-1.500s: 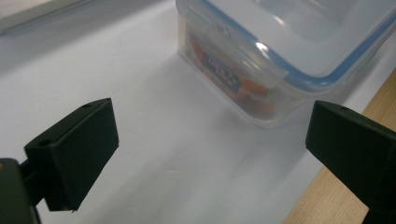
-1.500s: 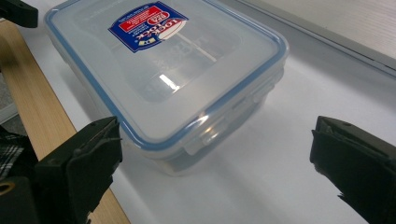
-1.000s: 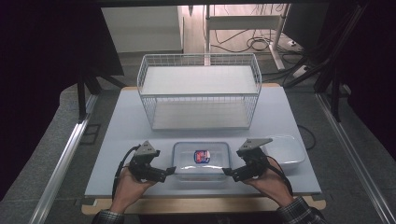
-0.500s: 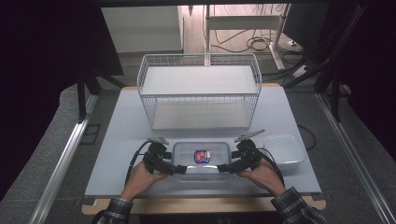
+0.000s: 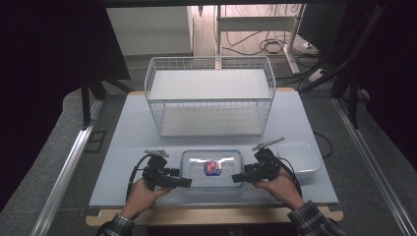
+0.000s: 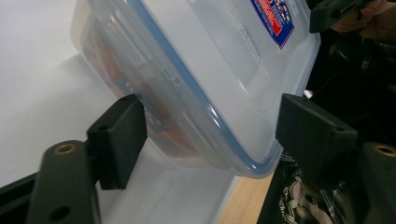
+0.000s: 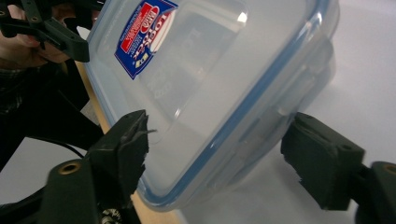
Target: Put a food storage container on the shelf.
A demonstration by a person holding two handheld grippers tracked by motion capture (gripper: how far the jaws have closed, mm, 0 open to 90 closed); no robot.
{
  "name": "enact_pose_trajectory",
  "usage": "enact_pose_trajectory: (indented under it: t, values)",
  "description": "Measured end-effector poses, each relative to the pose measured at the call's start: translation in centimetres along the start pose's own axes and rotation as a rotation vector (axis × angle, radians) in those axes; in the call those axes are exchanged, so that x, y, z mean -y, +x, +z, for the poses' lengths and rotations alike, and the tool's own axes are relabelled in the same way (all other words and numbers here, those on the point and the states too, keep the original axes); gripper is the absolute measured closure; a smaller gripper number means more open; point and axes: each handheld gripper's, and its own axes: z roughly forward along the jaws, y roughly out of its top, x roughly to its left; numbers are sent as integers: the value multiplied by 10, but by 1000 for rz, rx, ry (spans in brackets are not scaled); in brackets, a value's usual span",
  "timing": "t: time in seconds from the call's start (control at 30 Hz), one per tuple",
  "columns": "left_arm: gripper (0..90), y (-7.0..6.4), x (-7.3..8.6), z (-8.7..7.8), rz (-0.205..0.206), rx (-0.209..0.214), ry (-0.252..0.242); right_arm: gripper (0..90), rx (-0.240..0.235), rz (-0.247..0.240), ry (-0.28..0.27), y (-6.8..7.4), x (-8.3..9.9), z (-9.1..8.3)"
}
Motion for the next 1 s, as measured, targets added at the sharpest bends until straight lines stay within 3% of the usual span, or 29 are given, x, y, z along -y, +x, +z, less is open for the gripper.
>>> enact_pose_trajectory:
  t: [0.1, 0.2, 0.37, 0.5, 0.67, 1.0]
  values:
    - [326, 2, 2, -5, -27, 14, -35, 309, -5, 11, -5, 2, 3, -4]
    - [395, 5, 2, -8, -32, 25, -57, 401, -10, 25, -51, 1, 5, -11]
    - [460, 5, 3, -12, -61, 3, -108, 473, 3, 37, -92, 3, 5, -14]
    - [517, 9, 4, -17, -77, 17, -166, 514, 18, 29, -119, 7, 6, -16]
    - [528, 8, 4, -17, -73, 2, -177, 513, 41, 16, -142, 10, 6, -14]
    - [523, -1, 1, -25, -18, -52, -222, 514, 66, -29, -216, 15, 5, -14]
